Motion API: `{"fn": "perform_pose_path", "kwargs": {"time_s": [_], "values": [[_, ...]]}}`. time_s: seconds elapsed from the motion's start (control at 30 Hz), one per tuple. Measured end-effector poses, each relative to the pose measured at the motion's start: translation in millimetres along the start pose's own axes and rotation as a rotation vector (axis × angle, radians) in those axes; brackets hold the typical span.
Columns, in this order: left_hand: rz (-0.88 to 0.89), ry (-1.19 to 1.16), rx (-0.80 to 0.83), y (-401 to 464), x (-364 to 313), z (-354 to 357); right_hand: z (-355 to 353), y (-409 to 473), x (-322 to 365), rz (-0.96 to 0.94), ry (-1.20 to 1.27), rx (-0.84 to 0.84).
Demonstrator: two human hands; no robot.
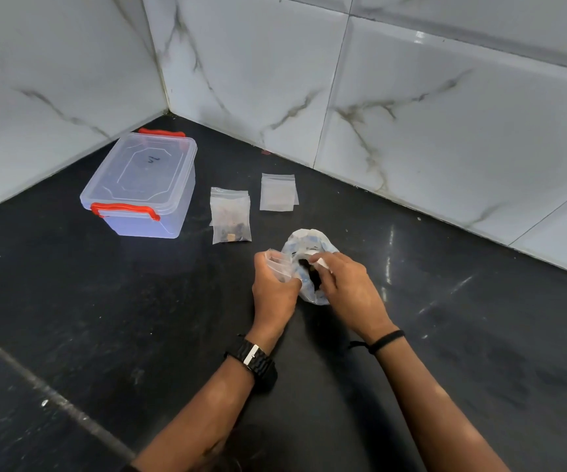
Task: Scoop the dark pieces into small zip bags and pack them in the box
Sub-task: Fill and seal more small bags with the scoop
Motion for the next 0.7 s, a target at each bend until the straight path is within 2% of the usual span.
{"fn": "perform_pose_path", "kwargs": {"time_s": [0.13,0.27,0.33,0.43,0.5,0.7], "values": [[0.0,-0.026,0.024,0,0,3,-6,2,-26,0.276,0.347,-0.044],[-0.005,-0.029,0.024,0,1,3,0,-3,-44,0.431,0.62,-0.057],[-0.013,-0.031,0.04,1,3,4,0,-4,-44,0.406,0.615,-0.039],[-0.017,-0.048,0.066,1,3,7,-3,-2,-28,0.241,0.364,0.006],[-0.015,-0.049,0.066,2,2,7,-2,-2,-24,0.229,0.323,0.009],[0.008,-0.06,0.051,0,-3,4,4,-7,-52,0.498,0.707,-0.087]]}}
Point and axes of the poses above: each hand's wrist, its own y-axis towards the middle knuckle, its own z-axis out of the palm, x = y × z, the point moved 10 cm from there along y, towards the middle knuckle, and after that the axes turned 6 degrees about -y, right-handed, at the moved point
